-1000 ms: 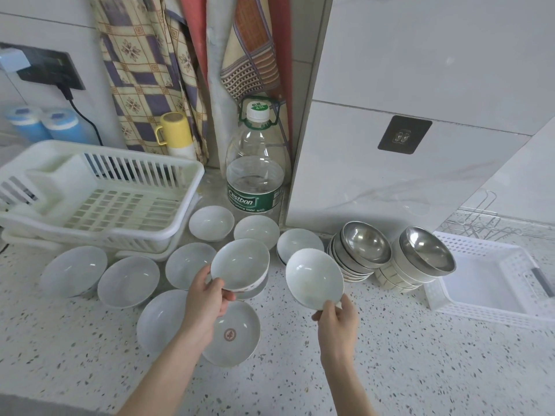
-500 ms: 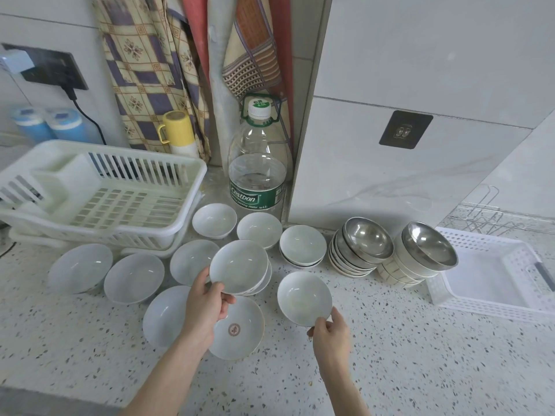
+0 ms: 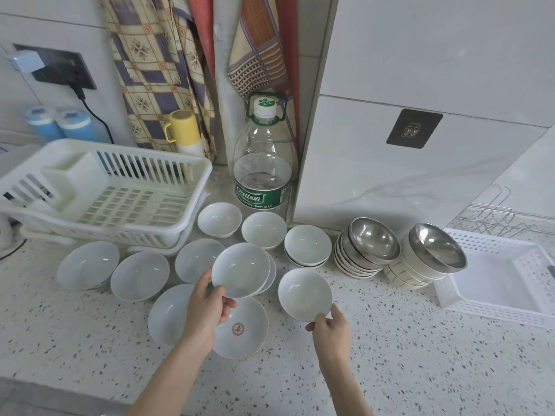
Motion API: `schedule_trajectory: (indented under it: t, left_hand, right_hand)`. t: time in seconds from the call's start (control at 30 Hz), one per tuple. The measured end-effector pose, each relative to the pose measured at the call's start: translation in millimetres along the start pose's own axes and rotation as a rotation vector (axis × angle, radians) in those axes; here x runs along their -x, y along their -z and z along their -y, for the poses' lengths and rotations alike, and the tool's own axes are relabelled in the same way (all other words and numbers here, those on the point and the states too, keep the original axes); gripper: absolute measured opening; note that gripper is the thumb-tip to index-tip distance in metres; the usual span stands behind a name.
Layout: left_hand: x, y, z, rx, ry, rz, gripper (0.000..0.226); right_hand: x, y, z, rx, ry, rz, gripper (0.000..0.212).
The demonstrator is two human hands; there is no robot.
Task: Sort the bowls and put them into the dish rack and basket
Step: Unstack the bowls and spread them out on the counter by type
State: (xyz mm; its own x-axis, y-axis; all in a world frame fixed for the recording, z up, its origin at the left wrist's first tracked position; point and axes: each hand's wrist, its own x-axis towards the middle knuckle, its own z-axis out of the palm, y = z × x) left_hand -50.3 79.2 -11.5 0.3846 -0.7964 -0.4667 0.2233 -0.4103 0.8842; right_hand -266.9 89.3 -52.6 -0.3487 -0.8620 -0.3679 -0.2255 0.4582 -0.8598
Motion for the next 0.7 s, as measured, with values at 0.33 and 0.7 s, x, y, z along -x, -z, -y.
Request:
schedule_trajectory:
  t: [0.33,0.7]
  left_hand:
    - [3,-1,3,-0.01,0.015,0.001,0.039]
    - [23,1,21,-0.083,0.028,0.072,0.043]
  right_hand:
    - [-3,0,1,-0.017,-0.039,0.025,0.049]
    - [13,-9,5,-0.27,-0.186,0.05,0.055]
